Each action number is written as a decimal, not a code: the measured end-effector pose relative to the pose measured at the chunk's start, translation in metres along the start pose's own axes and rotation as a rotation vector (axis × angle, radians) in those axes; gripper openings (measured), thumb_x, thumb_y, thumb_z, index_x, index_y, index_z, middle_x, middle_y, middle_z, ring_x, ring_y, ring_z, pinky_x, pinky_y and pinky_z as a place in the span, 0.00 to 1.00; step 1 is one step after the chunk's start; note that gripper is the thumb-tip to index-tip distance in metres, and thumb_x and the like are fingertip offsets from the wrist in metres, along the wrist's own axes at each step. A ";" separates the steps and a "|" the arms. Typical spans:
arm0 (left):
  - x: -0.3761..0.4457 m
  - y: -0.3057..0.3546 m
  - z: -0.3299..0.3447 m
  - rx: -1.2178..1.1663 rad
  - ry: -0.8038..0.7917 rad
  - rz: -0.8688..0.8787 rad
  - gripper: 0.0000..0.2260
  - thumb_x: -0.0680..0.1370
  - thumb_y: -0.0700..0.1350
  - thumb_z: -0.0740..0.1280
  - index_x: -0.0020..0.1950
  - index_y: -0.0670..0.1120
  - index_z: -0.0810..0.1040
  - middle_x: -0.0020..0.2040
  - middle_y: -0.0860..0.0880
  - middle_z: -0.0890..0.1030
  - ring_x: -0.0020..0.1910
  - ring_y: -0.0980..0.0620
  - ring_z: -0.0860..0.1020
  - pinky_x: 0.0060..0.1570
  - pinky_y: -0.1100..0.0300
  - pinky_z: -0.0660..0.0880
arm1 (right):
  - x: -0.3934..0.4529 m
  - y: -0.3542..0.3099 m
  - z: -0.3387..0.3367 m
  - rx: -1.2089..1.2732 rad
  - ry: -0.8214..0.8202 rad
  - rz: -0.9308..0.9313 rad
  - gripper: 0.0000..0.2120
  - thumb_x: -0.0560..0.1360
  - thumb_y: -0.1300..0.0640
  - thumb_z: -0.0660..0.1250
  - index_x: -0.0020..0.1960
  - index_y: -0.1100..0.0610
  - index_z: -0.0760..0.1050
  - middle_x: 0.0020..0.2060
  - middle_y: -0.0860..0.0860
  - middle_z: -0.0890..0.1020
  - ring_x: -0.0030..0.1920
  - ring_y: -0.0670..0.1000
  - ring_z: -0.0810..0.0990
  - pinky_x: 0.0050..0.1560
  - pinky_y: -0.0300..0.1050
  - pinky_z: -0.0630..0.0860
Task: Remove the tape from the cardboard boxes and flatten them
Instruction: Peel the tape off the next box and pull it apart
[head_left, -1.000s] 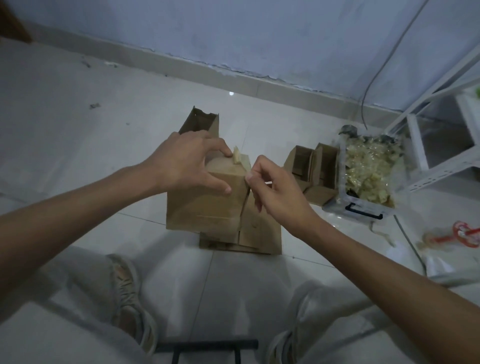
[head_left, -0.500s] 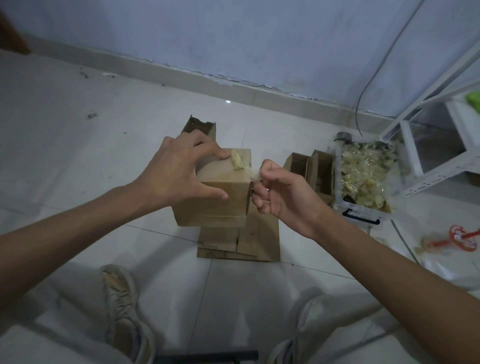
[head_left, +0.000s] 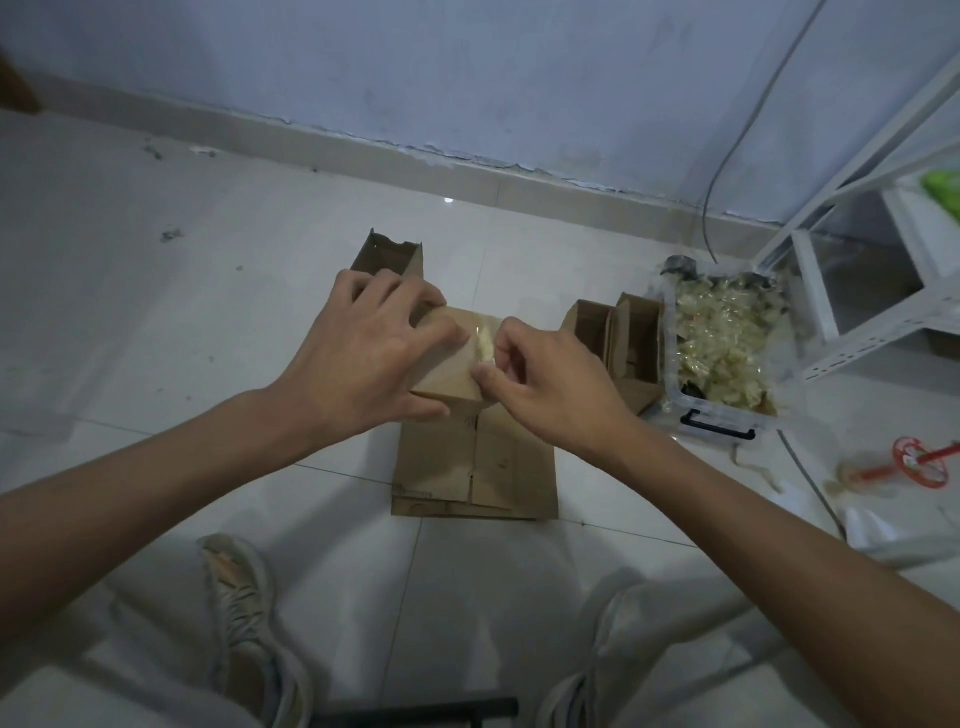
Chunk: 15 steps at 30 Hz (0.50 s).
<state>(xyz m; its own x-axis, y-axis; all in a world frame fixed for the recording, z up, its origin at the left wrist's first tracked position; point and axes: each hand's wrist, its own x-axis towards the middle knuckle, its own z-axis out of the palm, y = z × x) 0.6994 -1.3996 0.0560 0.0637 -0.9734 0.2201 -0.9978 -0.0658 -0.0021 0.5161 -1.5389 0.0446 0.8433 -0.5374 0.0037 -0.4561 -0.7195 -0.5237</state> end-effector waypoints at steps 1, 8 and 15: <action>-0.001 -0.001 0.002 -0.010 -0.007 0.001 0.34 0.66 0.69 0.76 0.65 0.53 0.77 0.66 0.45 0.76 0.62 0.42 0.74 0.60 0.44 0.67 | 0.001 0.002 -0.001 0.121 -0.041 0.036 0.12 0.83 0.48 0.65 0.45 0.54 0.73 0.35 0.46 0.80 0.35 0.47 0.78 0.38 0.52 0.77; -0.002 -0.005 0.003 -0.135 0.043 -0.033 0.35 0.67 0.72 0.71 0.66 0.52 0.78 0.66 0.45 0.75 0.62 0.42 0.73 0.61 0.44 0.66 | 0.002 0.023 -0.017 1.243 -0.312 0.326 0.07 0.86 0.55 0.60 0.55 0.59 0.72 0.41 0.54 0.78 0.36 0.50 0.77 0.35 0.40 0.68; -0.005 -0.006 0.012 -0.489 0.034 -0.146 0.37 0.65 0.75 0.71 0.69 0.57 0.79 0.66 0.53 0.74 0.64 0.50 0.72 0.65 0.43 0.68 | -0.005 0.013 -0.015 1.192 -0.174 0.304 0.12 0.88 0.55 0.56 0.46 0.54 0.69 0.33 0.47 0.70 0.30 0.46 0.67 0.34 0.41 0.60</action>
<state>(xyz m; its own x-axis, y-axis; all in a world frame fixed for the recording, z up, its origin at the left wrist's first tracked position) 0.7052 -1.3966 0.0433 0.2106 -0.9535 0.2157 -0.8700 -0.0822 0.4861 0.5024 -1.5519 0.0505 0.8168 -0.4811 -0.3186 -0.1741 0.3209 -0.9310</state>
